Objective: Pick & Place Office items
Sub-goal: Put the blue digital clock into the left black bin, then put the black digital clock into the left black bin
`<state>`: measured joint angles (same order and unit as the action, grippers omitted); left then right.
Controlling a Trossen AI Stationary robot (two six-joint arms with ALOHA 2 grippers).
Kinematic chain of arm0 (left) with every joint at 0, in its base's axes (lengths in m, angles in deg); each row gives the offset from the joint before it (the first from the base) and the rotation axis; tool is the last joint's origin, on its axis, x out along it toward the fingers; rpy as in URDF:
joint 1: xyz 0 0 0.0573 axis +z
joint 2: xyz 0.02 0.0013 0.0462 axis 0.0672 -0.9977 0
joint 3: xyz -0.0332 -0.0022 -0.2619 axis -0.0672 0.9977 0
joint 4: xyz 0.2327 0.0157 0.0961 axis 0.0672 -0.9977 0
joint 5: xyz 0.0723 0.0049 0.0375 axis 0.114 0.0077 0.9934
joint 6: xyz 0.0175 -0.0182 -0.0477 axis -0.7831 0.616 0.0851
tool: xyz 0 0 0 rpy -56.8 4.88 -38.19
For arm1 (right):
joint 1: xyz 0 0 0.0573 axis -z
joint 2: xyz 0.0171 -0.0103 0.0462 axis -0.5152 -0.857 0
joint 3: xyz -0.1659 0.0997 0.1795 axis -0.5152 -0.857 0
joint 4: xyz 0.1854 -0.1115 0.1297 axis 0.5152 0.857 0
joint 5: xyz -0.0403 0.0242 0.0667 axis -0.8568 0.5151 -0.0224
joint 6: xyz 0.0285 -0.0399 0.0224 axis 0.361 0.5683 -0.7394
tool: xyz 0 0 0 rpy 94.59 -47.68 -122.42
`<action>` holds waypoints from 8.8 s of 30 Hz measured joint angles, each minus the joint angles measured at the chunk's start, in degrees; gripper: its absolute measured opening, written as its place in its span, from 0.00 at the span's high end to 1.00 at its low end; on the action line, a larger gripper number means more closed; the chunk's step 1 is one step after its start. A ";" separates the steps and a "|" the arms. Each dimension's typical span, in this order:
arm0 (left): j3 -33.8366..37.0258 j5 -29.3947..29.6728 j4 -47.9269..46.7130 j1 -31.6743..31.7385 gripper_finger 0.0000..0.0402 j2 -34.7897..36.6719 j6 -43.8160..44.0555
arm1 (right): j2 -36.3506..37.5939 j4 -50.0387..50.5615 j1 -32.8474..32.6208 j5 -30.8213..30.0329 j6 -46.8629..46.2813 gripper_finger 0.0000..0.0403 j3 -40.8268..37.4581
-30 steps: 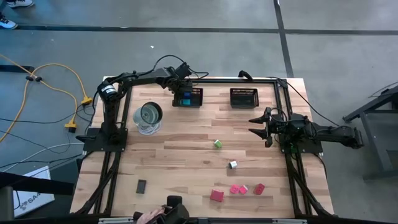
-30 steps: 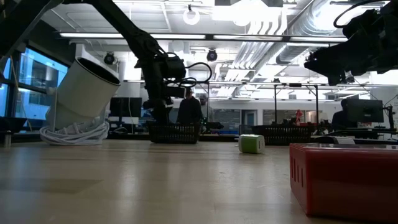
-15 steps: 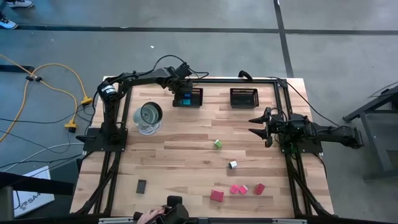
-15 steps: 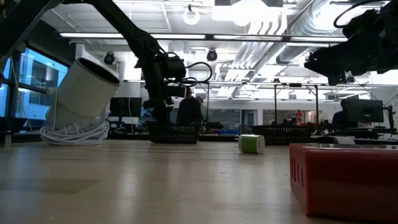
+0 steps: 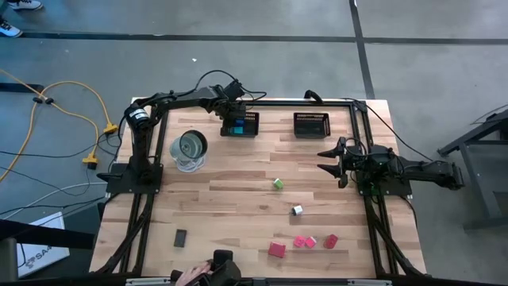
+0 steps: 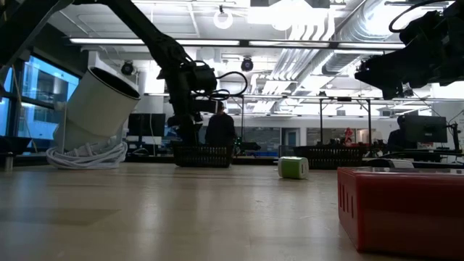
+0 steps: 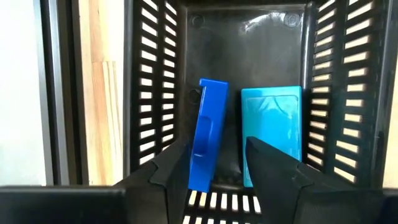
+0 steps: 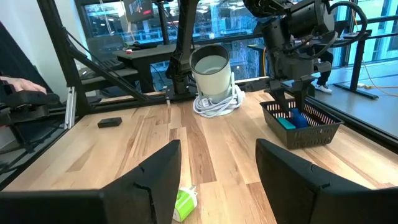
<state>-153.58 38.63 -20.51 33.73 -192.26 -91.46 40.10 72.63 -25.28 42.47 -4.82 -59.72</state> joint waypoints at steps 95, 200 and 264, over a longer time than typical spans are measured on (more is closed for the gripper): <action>-0.83 16.70 -1.11 -56.30 0.63 7.28 51.33 | 0.02 0.00 0.02 0.00 0.00 0.52 0.00; 1.01 3.91 -32.25 -91.49 0.55 0.17 178.33 | 0.02 0.00 0.02 0.00 0.00 0.52 0.00; 1.01 8.00 -30.27 -95.36 0.55 0.06 178.33 | 0.01 0.00 0.01 0.01 0.00 0.52 0.00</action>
<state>-152.58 46.63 -50.78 -61.63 -192.20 86.87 40.11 72.63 -25.26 42.48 -4.82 -59.73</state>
